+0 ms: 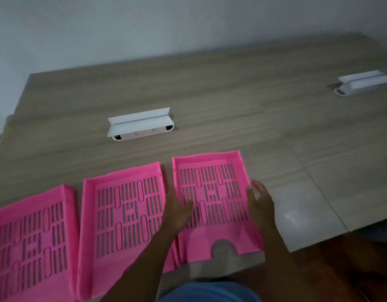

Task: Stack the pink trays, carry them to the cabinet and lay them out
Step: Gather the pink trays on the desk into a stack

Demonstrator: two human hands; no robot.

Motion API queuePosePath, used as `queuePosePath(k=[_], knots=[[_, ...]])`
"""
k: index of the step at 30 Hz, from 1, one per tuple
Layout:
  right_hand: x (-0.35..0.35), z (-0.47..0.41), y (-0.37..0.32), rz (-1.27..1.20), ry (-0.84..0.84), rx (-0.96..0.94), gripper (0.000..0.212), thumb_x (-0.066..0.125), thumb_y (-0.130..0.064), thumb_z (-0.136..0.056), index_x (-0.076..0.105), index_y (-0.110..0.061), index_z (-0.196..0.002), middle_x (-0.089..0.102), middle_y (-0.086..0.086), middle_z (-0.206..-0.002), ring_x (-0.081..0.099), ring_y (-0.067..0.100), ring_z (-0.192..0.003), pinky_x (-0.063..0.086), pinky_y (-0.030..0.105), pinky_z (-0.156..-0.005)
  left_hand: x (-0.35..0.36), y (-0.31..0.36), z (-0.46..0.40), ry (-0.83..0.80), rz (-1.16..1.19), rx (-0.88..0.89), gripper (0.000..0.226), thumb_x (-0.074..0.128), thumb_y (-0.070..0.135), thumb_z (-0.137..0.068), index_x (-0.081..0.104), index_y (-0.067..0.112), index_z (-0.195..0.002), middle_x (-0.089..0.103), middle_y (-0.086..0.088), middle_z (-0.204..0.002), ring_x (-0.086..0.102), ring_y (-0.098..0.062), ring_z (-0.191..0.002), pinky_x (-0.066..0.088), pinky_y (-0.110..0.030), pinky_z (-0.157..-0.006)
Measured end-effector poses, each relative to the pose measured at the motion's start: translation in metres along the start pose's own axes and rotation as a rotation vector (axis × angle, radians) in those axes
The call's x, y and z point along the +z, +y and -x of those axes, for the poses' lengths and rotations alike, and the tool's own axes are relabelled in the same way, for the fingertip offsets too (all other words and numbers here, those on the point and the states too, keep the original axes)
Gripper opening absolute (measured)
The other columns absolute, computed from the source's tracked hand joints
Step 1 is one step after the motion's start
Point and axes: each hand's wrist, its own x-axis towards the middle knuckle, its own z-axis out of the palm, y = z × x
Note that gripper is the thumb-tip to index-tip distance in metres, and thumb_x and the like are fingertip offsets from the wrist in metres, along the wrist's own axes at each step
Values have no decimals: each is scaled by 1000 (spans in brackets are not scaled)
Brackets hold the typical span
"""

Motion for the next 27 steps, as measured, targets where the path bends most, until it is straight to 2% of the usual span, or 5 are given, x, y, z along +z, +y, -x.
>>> queuePosePath(k=[3,5,9,19,27], knots=[[-6,-17,9,104,-201,116,38,46,-28,-101,51,-19,-138,69,-1,-114,68,11,-80,51,20,-55,11,8,5,-16,17,-226,96,60,-3,-92,-4,17,-160,42,4,-146,55,2,-95,43,1,-48],[-6,-22,18,122,-284,159,35,44,-27,-101,54,-20,-134,72,-2,-99,70,6,-71,49,14,-46,20,5,5,18,-58,-327,89,61,1,-94,2,11,-159,54,-5,-135,61,-7,-80,53,-8,-59],[-20,-35,17,134,-272,96,30,44,-16,-100,64,-16,-123,72,-4,-89,70,1,-67,54,18,-54,31,22,-1,84,-35,-399,83,65,20,-94,13,9,-158,31,-13,-161,40,-34,-142,35,-48,-113],[-12,-65,-56,243,-124,-31,29,48,-18,-94,69,-10,-113,71,10,-93,61,18,-72,43,25,-60,3,77,-24,183,21,-171,82,60,33,-96,11,15,-159,28,-6,-163,43,-31,-141,29,-53,-116],[97,23,-97,174,-436,-125,32,57,-24,-93,64,-17,-123,74,2,-105,71,22,-91,57,38,-83,-135,34,22,384,0,-270,59,60,34,-95,40,11,-145,56,-5,-139,61,-25,-113,45,-47,-101]])
